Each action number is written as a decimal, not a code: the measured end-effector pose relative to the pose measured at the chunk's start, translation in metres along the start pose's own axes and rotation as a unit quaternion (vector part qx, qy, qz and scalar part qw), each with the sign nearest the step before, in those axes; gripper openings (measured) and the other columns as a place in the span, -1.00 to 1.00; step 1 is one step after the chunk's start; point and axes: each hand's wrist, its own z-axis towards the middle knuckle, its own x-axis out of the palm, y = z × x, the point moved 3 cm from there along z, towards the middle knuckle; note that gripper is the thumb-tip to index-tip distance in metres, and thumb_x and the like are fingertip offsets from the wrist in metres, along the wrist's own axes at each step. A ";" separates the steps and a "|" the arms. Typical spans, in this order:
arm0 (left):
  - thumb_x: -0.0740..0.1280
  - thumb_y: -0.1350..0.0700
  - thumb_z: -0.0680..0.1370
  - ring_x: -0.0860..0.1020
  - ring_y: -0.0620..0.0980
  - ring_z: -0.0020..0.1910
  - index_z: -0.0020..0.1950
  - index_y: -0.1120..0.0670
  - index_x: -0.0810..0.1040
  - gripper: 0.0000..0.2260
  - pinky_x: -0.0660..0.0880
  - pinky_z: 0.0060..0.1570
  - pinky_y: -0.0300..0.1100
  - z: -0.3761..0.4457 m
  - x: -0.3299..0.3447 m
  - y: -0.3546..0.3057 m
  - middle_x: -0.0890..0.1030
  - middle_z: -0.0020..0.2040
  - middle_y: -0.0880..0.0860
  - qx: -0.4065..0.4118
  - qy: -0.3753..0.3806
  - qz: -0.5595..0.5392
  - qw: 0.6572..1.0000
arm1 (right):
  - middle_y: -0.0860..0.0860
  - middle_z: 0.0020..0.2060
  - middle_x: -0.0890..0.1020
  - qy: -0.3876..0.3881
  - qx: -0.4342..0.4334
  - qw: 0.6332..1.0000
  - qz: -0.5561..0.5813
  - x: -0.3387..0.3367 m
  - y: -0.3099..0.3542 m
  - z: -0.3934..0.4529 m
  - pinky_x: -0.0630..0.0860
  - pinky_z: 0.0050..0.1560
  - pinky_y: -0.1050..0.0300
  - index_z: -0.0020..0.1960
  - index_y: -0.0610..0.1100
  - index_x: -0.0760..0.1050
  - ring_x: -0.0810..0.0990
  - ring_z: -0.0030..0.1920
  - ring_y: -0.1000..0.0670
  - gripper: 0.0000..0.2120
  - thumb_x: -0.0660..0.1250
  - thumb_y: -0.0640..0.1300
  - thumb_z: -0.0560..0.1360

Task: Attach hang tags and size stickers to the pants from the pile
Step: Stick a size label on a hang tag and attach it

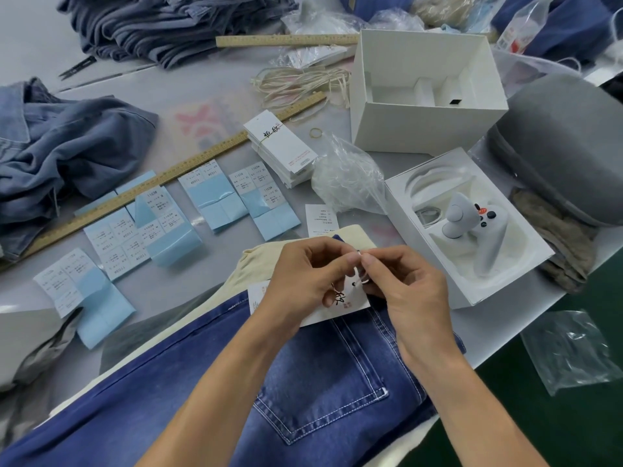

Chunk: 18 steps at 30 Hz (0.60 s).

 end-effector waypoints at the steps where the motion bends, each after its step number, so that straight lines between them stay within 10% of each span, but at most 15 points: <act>1: 0.47 0.22 0.55 0.44 -0.07 -0.47 -0.06 0.27 0.67 -0.89 0.36 -0.57 -0.27 0.000 -0.001 0.000 0.59 -0.34 0.07 -0.010 0.004 -0.013 1.000 | -0.05 -0.16 0.73 -0.002 -0.005 1.000 -0.009 0.001 0.000 -0.001 0.61 -0.14 0.20 -0.06 0.00 0.69 0.70 -0.12 0.00 -0.97 0.48 -0.09 0.51; 10: 0.43 0.24 0.58 0.51 -0.05 -0.38 -0.07 0.26 0.63 -0.91 0.41 -0.55 -0.25 -0.004 -0.003 0.001 0.66 -0.22 0.14 -0.029 0.007 -0.055 0.998 | -0.12 -0.13 0.74 -0.063 -0.020 0.996 0.067 -0.009 0.006 0.010 0.58 -0.07 0.24 -0.10 -0.05 0.56 0.71 -0.08 -0.06 -0.96 0.39 -0.16 0.48; 18: 0.48 0.21 0.54 0.48 -0.07 -0.38 -0.11 0.21 0.69 -0.93 0.46 -0.50 -0.24 -0.004 -0.004 0.003 0.64 -0.24 0.08 -0.020 -0.015 -0.058 0.998 | 0.13 -0.07 0.74 0.043 -0.079 0.984 -0.156 -0.003 0.006 0.005 0.57 0.06 0.28 0.05 0.03 0.71 0.70 0.01 0.09 -0.78 0.41 -0.26 0.56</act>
